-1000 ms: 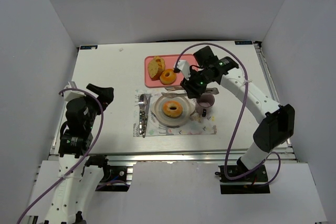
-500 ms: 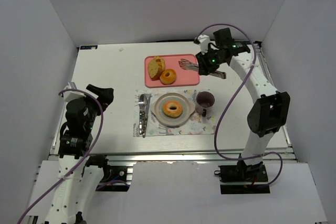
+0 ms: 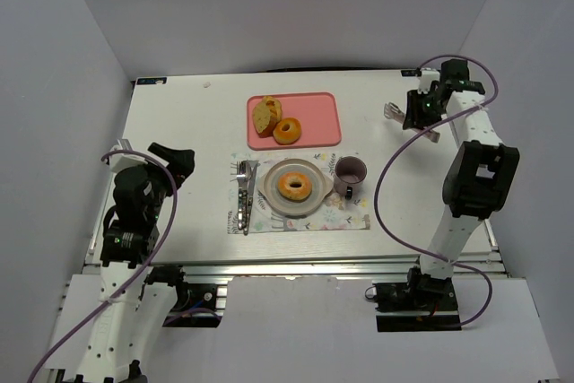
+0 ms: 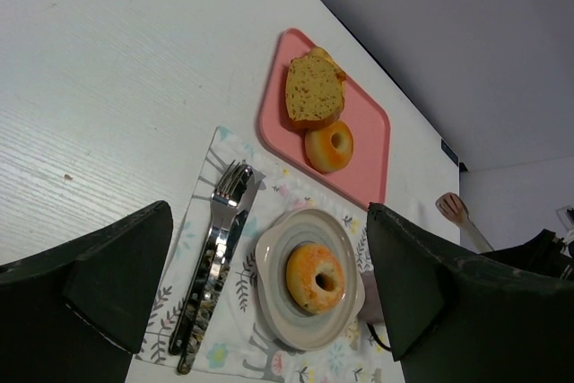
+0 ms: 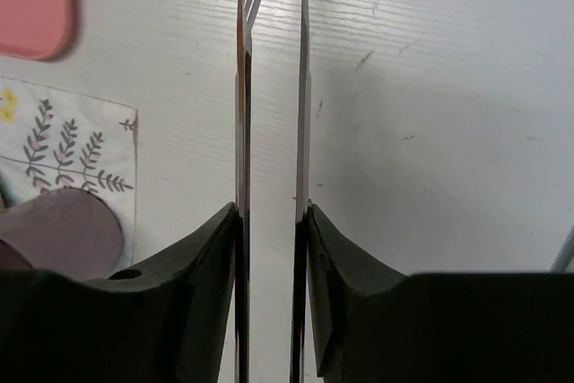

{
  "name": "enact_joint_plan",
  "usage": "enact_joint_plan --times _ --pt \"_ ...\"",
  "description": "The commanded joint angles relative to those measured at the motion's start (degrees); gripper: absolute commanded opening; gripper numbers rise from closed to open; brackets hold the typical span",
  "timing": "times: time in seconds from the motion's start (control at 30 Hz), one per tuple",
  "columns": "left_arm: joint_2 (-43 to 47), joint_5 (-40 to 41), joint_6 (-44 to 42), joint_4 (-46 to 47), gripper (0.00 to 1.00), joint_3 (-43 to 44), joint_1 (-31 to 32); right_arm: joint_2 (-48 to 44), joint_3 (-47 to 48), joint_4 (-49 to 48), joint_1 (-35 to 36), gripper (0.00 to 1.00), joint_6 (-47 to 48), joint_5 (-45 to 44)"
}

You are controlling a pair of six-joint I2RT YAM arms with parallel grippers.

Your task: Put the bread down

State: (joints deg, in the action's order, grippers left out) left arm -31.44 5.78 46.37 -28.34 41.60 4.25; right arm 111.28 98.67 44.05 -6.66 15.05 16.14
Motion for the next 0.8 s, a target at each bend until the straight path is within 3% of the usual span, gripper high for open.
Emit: enact_joint_plan --times 0.0,0.17,0.33,0.6,0.67,0.7,0.77 --pt "-0.5 -0.1 -0.1 0.8 0.98 0.8 0.1 -1.4 -2.6 -5.2 -0.2 0.4 -1.8 -1.1" --pt "-0.6 0.0 0.0 0.7 0.98 0.6 0.1 -4.1 -10.6 -12.8 -1.4 0.41 -3.7 -4.5" --pt "-0.9 -0.2 0.0 0.9 0.98 0.5 0.0 -7.7 -22.9 -23.0 -1.4 0.49 -4.9 -6.5" --pt "-2.0 -0.3 0.1 1.6 0.98 0.8 0.1 -5.9 -30.3 -24.5 -1.4 0.55 -4.5 -11.0" --pt "-2.3 -0.3 0.2 1.9 0.98 0.8 0.1 -5.1 -30.6 -23.8 -1.4 0.64 -4.1 -11.4" --pt "-2.4 -0.3 0.2 2.1 0.98 0.8 0.0 -4.9 -30.7 -23.1 -1.4 0.81 -3.9 -11.4" --pt "-2.7 -0.5 0.3 2.3 0.98 0.7 0.0 -4.1 -30.4 -22.2 -1.4 0.84 -3.5 -11.2"
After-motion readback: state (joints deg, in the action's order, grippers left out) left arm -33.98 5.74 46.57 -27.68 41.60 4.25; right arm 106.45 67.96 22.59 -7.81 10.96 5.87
